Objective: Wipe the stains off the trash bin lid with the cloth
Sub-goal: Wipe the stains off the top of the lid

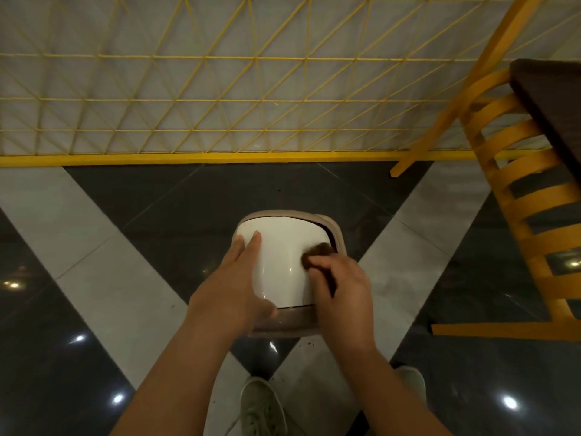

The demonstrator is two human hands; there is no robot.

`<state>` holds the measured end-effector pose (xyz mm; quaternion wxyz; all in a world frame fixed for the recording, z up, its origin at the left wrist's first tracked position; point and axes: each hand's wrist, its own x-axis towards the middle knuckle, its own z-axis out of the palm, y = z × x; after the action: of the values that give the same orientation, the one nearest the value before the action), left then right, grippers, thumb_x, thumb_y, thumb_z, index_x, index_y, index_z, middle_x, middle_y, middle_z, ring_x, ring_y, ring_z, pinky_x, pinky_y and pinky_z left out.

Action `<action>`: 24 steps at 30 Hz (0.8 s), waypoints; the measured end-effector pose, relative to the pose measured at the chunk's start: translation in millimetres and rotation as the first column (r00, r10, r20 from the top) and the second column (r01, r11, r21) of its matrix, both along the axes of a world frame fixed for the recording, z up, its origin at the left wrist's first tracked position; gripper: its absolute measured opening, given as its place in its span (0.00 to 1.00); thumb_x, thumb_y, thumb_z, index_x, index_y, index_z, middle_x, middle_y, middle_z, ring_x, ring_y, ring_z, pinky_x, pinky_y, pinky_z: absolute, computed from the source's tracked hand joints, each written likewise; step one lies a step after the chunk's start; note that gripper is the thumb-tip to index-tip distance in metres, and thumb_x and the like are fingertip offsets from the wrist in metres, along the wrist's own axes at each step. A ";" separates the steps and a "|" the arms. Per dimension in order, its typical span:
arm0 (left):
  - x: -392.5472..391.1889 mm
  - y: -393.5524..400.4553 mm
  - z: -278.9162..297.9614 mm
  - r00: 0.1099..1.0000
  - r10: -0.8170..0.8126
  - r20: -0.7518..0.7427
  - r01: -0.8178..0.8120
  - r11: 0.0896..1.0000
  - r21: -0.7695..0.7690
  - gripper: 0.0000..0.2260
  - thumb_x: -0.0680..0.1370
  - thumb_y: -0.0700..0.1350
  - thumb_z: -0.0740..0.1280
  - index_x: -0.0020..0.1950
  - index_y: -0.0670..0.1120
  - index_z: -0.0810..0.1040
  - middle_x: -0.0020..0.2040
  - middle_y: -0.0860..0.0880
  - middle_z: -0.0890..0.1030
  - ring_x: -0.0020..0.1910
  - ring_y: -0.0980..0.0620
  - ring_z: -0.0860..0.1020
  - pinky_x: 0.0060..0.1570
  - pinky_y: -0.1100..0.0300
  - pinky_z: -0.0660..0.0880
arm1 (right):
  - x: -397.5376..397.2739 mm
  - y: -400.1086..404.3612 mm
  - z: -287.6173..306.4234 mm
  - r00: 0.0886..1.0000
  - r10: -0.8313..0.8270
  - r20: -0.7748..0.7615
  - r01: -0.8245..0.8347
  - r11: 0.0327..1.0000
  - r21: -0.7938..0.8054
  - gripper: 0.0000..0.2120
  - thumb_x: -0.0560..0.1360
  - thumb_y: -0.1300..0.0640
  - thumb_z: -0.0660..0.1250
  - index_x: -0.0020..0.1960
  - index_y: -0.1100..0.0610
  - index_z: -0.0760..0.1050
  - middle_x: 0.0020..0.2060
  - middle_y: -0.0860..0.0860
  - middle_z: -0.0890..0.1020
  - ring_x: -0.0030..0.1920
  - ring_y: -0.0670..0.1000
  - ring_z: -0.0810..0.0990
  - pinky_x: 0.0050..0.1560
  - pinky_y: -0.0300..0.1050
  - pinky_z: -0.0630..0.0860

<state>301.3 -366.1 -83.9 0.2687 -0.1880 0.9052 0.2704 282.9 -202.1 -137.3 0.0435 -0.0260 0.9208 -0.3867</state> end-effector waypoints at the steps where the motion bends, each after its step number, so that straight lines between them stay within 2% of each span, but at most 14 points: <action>1: -0.5 0.2 0.0 1.000 0.008 -0.005 -0.007 1.000 0.012 0.50 0.70 0.52 0.74 0.77 0.62 0.39 0.78 0.59 0.41 0.75 0.49 0.58 0.67 0.50 0.66 | 6.9 -8.0 8.2 0.996 0.066 -0.054 -0.066 0.998 0.000 0.10 0.77 0.53 0.65 0.56 0.43 0.78 0.56 0.39 0.76 0.58 0.40 0.70 0.58 0.27 0.61; 3: -1.5 0.8 -0.4 1.000 0.019 -0.018 -0.018 0.999 0.043 0.48 0.71 0.53 0.73 0.77 0.62 0.40 0.79 0.58 0.43 0.76 0.49 0.57 0.69 0.49 0.64 | 10.2 -26.1 19.7 0.963 0.206 -0.177 -0.205 0.979 0.021 0.09 0.75 0.54 0.67 0.55 0.47 0.80 0.56 0.44 0.79 0.58 0.45 0.74 0.62 0.32 0.65; 5: -2.5 1.1 -0.2 0.999 0.034 -0.032 -0.032 0.997 0.069 0.47 0.71 0.54 0.73 0.77 0.62 0.41 0.79 0.57 0.44 0.76 0.49 0.57 0.69 0.50 0.63 | -0.8 -38.4 21.4 0.908 0.321 -0.269 -0.304 0.947 0.104 0.12 0.71 0.56 0.71 0.54 0.52 0.80 0.54 0.50 0.81 0.55 0.51 0.78 0.60 0.45 0.74; 6: -2.7 0.9 -0.3 0.999 0.034 -0.035 -0.031 0.997 0.069 0.47 0.70 0.54 0.73 0.77 0.62 0.41 0.79 0.57 0.44 0.76 0.50 0.57 0.69 0.50 0.63 | -9.6 -39.8 19.8 0.905 0.341 -0.256 -0.320 0.940 0.119 0.13 0.71 0.57 0.72 0.55 0.52 0.80 0.55 0.50 0.81 0.56 0.52 0.77 0.59 0.45 0.74; 8: -1.8 0.6 0.1 1.000 0.011 -0.022 -0.010 0.999 0.041 0.48 0.71 0.53 0.73 0.77 0.61 0.39 0.79 0.57 0.43 0.76 0.50 0.56 0.69 0.50 0.63 | -25.7 -33.2 17.2 0.951 0.266 -0.158 -0.259 0.964 0.064 0.11 0.75 0.54 0.68 0.57 0.48 0.78 0.58 0.46 0.78 0.59 0.46 0.73 0.62 0.35 0.65; 9: -1.1 0.2 0.6 1.000 0.000 -0.015 0.001 1.000 0.027 0.49 0.71 0.53 0.73 0.77 0.61 0.38 0.79 0.57 0.42 0.76 0.50 0.56 0.68 0.50 0.65 | -30.3 -25.9 14.0 0.973 0.204 -0.111 -0.202 0.979 0.035 0.10 0.77 0.52 0.64 0.58 0.45 0.77 0.59 0.44 0.77 0.59 0.43 0.70 0.61 0.30 0.61; 11: 0.3 -1.3 1.1 1.000 -0.017 -0.008 0.017 1.000 0.019 0.51 0.70 0.52 0.74 0.76 0.62 0.36 0.78 0.58 0.39 0.76 0.49 0.56 0.68 0.49 0.66 | -31.1 -5.6 4.2 0.992 0.119 -0.048 -0.115 0.991 0.070 0.10 0.79 0.51 0.61 0.58 0.43 0.76 0.59 0.42 0.76 0.59 0.41 0.69 0.56 0.26 0.60; 13: 1.8 -3.8 2.3 1.000 -0.021 -0.016 0.022 0.999 0.042 0.52 0.69 0.51 0.75 0.76 0.63 0.36 0.78 0.60 0.37 0.77 0.48 0.54 0.69 0.46 0.65 | -24.3 18.2 -3.8 0.993 0.117 0.020 -0.119 0.976 0.184 0.11 0.79 0.54 0.60 0.59 0.46 0.76 0.59 0.45 0.77 0.57 0.45 0.71 0.54 0.29 0.64; 15: 2.3 -5.5 4.7 0.998 -0.039 -0.041 0.042 0.997 0.066 0.51 0.70 0.50 0.75 0.76 0.64 0.37 0.77 0.62 0.37 0.77 0.49 0.53 0.70 0.46 0.64 | -15.7 37.9 -6.7 0.981 0.174 0.090 -0.194 0.927 0.320 0.12 0.80 0.54 0.59 0.60 0.48 0.76 0.59 0.47 0.77 0.57 0.47 0.71 0.56 0.35 0.67; 17: 2.1 -5.7 7.8 0.996 -0.059 -0.068 0.063 0.996 0.064 0.49 0.71 0.50 0.74 0.76 0.64 0.39 0.78 0.61 0.39 0.77 0.49 0.53 0.71 0.47 0.63 | -10.8 47.7 -5.0 0.966 0.230 0.121 -0.259 0.888 0.380 0.12 0.80 0.54 0.59 0.61 0.48 0.75 0.60 0.47 0.76 0.57 0.48 0.71 0.58 0.37 0.67; 21: 1.5 -3.1 12.7 0.996 -0.041 -0.084 0.044 0.998 0.039 0.48 0.71 0.49 0.74 0.77 0.61 0.42 0.79 0.55 0.44 0.78 0.49 0.51 0.73 0.44 0.59 | -0.9 50.7 -2.3 0.971 0.196 0.135 -0.230 0.921 0.314 0.11 0.80 0.53 0.59 0.59 0.47 0.76 0.58 0.45 0.76 0.55 0.46 0.71 0.56 0.35 0.66; 24: 3.2 -10.1 11.3 0.992 0.093 -0.089 -0.089 0.995 0.048 0.52 0.68 0.48 0.78 0.78 0.60 0.43 0.80 0.54 0.47 0.78 0.47 0.52 0.72 0.42 0.58 | 15.3 46.6 -4.0 0.974 0.136 0.180 -0.170 0.967 0.191 0.09 0.78 0.51 0.63 0.57 0.46 0.76 0.56 0.43 0.77 0.54 0.44 0.71 0.55 0.34 0.68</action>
<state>304.4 -376.1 -72.6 0.2188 -0.2107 0.9007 0.3106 298.2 -155.5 -141.3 0.1520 -0.0606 0.9441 -0.2861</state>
